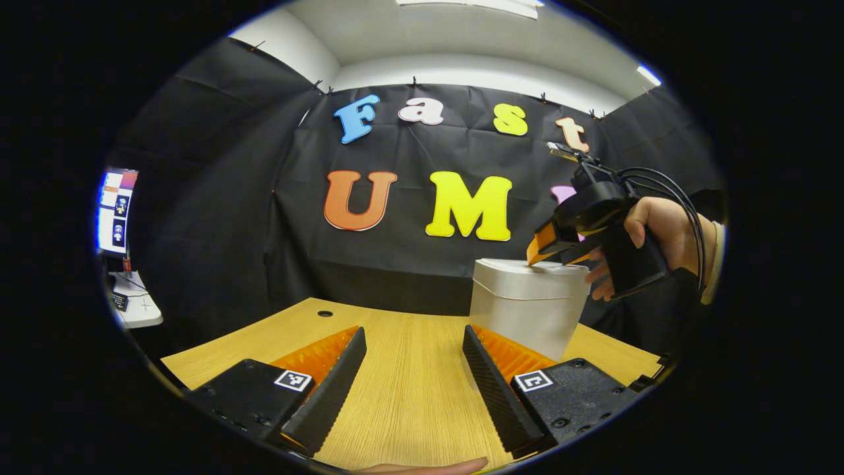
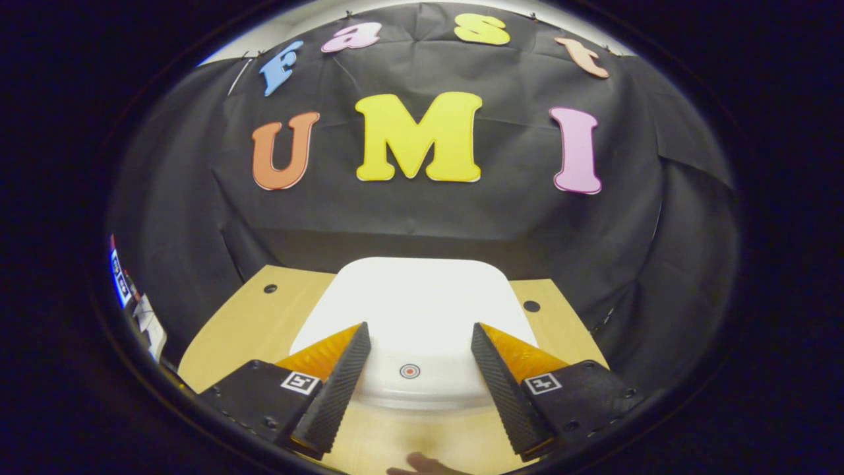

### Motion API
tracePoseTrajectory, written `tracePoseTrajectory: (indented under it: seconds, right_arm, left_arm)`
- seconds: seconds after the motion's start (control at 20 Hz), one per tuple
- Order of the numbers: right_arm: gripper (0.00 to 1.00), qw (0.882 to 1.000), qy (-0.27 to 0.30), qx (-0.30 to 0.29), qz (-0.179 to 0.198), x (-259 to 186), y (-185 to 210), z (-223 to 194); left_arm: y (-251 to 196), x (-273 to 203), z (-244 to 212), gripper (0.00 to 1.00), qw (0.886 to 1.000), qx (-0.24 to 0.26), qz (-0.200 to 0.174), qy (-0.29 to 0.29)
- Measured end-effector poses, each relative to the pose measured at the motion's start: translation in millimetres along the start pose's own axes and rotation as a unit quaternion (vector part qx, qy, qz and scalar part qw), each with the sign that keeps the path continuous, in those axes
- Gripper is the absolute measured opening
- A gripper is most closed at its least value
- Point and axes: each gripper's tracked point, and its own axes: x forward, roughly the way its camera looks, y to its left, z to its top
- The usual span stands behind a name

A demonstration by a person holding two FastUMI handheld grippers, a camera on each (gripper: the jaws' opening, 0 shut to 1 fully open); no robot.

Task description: Press the lid of the desktop garbage bin to open it, pick up the crumpled paper on the desktop and throw it into the bin, then pick up the pop can on the desktop and drop it into the bin, and finally close the garbage bin lid.

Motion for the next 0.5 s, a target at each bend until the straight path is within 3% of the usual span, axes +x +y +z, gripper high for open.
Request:
tracePoseTrajectory:
  seconds: [0.25,0.35,0.5]
  right_arm:
    - [0.96,0.998,-0.045,0.045,0.013,-1,1,6]
    - [0.94,0.997,-0.064,0.033,0.019,-9,2,2]
    - [0.94,0.990,-0.137,0.017,0.018,-34,-3,-6]
  left_arm:
    - [-11,-6,5,0.95,1.000,0.006,-0.016,-0.011]
    - [-4,-7,11,0.95,1.000,0.017,-0.005,-0.023]
    - [7,-6,11,0.95,0.999,0.015,0.010,-0.027]
